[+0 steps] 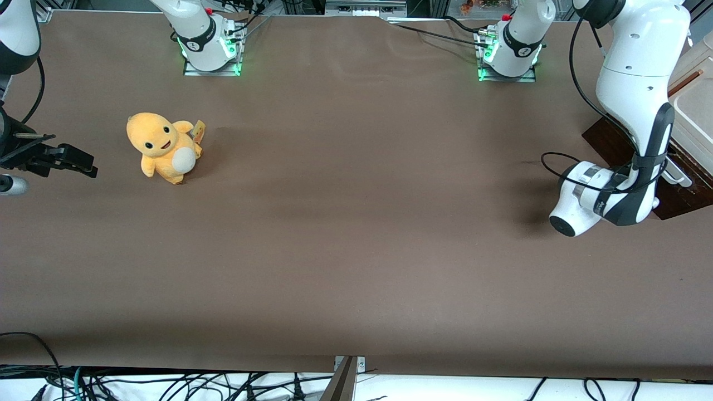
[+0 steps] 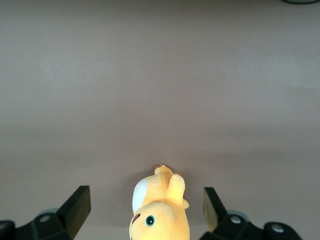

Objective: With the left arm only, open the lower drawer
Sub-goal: 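Close the left gripper around the white bar handle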

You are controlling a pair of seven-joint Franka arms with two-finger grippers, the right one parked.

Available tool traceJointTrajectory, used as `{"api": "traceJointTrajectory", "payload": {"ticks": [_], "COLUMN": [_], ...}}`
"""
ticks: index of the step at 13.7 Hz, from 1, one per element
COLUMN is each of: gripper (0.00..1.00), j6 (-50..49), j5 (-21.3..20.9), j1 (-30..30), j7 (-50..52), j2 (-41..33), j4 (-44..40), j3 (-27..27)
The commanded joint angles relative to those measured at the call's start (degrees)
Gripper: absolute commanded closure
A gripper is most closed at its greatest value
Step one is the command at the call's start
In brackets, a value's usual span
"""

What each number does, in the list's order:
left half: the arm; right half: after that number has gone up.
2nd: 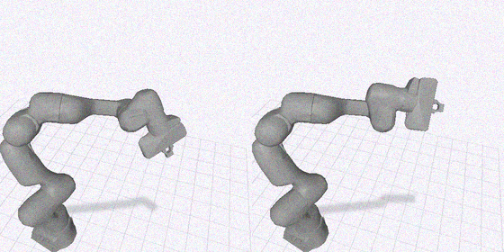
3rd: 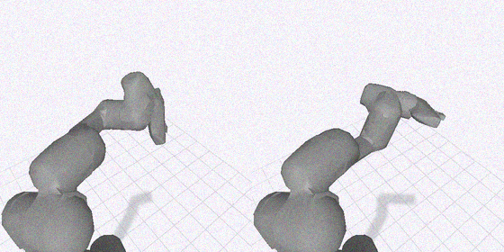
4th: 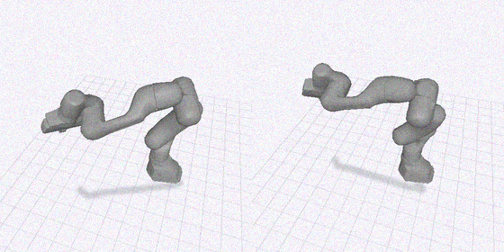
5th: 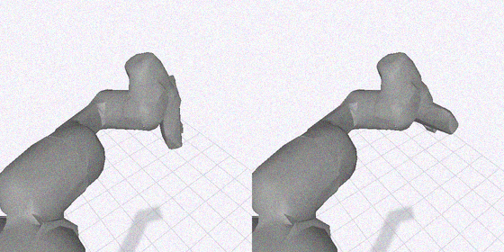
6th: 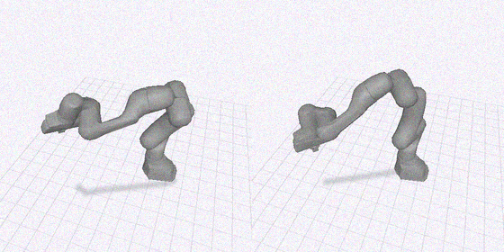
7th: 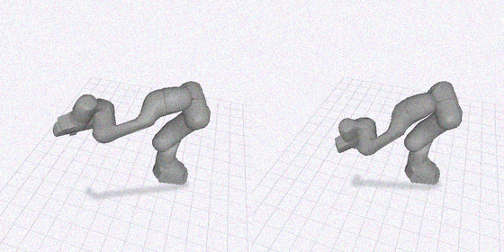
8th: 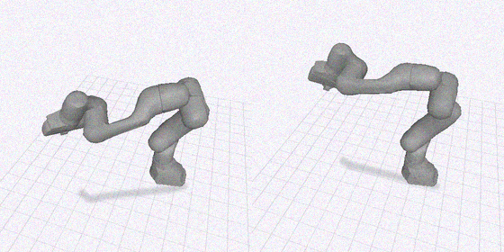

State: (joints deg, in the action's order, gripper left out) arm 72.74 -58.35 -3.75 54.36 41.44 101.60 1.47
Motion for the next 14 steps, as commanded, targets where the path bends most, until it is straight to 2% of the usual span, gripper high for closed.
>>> {"api": "traceJointTrajectory", "payload": {"ticks": [1, 2, 4, 9, 13, 14], "gripper": [0.44, 0.55, 0.62, 0.67, 0.76, 0.82], "j6": [-0.33, 0.46, 0.73, 0.73, 0.82, 1.86], "j5": [-0.62, -0.62, -1.23, -0.97, -0.88, -0.8], "j1": [-2.39, -2.75, -2.84, -1.96, -2.13, -2.57], "j7": [2.06, 2.42, 2.51, 2.6, 2.69, 2.69], "j2": [0.74, 0.66, 0.57, 0.74, 0.74, 0.66], "j4": [-1.32, -1.32, -1.32, -1.41, -1.41, -1.41], "j3": [0.55, 0.55, 0.55, 0.64, 0.73, 0.73]}}
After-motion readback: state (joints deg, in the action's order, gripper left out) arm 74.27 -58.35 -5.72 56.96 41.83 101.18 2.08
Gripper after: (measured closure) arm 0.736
